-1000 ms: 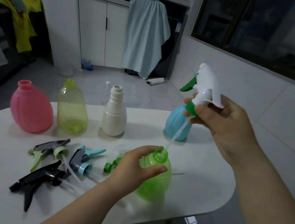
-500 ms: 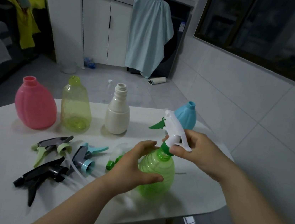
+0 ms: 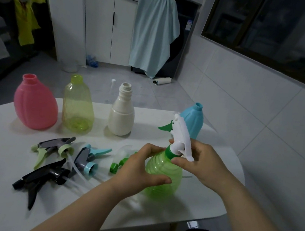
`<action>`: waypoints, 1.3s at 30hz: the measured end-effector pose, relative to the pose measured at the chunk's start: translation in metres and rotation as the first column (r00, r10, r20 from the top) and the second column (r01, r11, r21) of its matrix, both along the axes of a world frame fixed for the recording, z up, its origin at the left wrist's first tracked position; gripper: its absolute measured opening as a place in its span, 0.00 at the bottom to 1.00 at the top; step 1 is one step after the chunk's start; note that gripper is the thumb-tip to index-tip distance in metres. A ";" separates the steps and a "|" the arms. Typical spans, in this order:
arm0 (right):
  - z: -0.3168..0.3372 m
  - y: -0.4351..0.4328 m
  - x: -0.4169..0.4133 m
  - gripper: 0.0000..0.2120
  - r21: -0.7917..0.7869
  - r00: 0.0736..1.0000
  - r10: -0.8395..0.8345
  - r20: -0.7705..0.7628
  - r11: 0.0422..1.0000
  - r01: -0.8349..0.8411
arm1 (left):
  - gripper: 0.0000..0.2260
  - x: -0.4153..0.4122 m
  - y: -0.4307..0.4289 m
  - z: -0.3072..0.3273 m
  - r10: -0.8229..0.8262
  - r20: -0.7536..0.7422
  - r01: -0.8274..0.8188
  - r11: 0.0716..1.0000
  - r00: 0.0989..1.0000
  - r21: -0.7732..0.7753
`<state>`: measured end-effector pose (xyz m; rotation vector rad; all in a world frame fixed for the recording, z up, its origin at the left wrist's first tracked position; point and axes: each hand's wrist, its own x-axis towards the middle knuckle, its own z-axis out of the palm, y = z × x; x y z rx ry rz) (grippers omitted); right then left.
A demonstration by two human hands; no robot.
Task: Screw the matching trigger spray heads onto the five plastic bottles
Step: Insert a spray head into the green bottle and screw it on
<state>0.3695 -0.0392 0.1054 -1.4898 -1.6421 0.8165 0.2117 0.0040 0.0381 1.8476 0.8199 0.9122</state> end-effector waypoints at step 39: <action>-0.015 0.005 -0.006 0.14 0.105 0.975 -0.165 -0.148 0.978 0.181 | 0.29 0.000 0.003 0.013 -0.002 -0.140 0.007 0.999 0.990 0.036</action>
